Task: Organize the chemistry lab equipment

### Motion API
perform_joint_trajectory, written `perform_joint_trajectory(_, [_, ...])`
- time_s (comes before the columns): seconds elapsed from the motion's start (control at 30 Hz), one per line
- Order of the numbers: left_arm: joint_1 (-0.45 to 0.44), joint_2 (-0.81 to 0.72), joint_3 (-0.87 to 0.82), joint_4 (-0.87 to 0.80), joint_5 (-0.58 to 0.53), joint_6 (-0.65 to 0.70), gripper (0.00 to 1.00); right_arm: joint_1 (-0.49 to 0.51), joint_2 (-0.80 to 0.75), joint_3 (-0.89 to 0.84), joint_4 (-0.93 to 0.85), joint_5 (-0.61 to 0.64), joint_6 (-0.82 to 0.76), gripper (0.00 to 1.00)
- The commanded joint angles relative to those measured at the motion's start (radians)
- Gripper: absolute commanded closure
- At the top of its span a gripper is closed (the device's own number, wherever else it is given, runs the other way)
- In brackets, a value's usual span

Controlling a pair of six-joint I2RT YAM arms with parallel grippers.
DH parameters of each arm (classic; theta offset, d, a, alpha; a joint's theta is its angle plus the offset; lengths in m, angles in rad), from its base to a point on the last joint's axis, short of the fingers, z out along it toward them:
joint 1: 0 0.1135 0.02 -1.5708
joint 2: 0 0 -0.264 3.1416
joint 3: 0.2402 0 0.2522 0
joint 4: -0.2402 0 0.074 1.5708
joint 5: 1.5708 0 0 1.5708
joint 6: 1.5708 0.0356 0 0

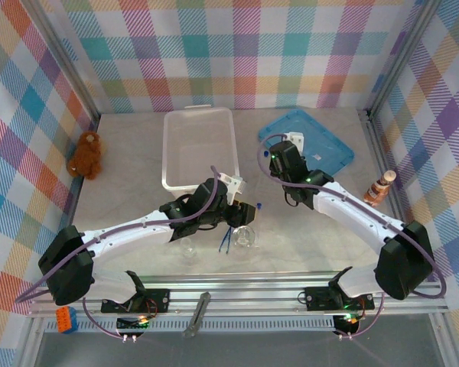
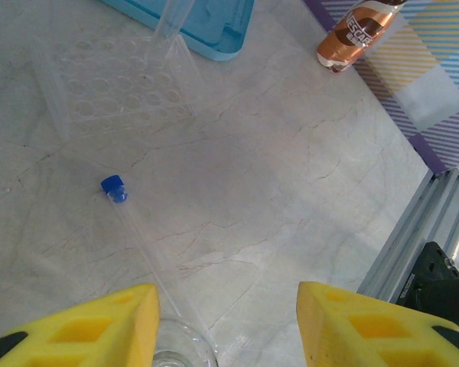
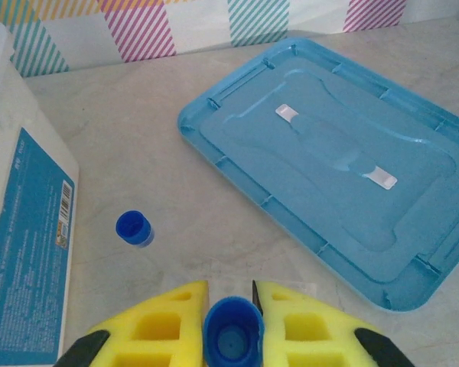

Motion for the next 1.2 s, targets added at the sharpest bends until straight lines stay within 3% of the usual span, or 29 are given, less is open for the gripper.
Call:
perform_joint_trajectory(0.0, [0.010,-0.006,-0.012,0.021,0.016,-0.014,0.49,0.005,0.023,0.009,0.075,0.031,-0.023,0.82])
perform_joint_trajectory(1.17, [0.024,-0.060,-0.065,0.011,-0.007,-0.010,0.49,0.005,0.197,0.030,0.150,0.057,-0.036,0.81])
